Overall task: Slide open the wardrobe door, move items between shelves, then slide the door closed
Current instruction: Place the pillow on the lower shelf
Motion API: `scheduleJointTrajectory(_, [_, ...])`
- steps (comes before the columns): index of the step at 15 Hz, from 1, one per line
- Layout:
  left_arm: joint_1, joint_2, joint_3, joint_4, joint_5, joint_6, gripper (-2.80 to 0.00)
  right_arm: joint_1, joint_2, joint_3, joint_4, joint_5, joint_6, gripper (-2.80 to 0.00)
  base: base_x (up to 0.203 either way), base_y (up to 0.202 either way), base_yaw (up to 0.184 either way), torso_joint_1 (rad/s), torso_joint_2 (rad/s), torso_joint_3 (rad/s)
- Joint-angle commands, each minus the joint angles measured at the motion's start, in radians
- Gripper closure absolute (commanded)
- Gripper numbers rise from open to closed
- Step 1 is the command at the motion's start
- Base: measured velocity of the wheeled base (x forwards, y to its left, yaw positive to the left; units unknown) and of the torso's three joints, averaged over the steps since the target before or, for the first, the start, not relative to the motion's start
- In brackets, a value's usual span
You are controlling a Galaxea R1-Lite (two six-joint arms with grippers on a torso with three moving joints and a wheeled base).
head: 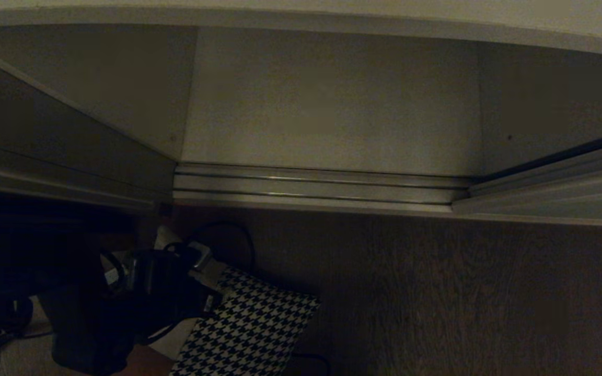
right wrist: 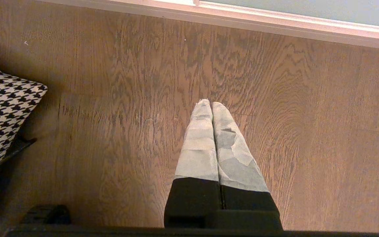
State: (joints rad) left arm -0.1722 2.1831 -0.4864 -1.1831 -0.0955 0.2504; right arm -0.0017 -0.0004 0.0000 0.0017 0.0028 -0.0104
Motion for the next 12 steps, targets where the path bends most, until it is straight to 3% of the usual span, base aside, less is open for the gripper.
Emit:
scheduleJointTrajectory(1, [-0.014, 0.051, 0.006, -0.011, -0.001, 0.001, -2.8, 0.0, 0.0, 0.003, 0.0, 0.0, 0.0, 0.0, 0.0, 0.0, 0.0, 0.0, 0.0, 0.0])
scheduleJointTrajectory(12, [-0.047, 0.178, -0.02, -0.062, 0.008, 0.012, -2.8, 0.0, 0.0, 0.003, 0.0, 0.0, 0.0, 0.0, 0.0, 0.0, 0.0, 0.0, 0.0, 0.0])
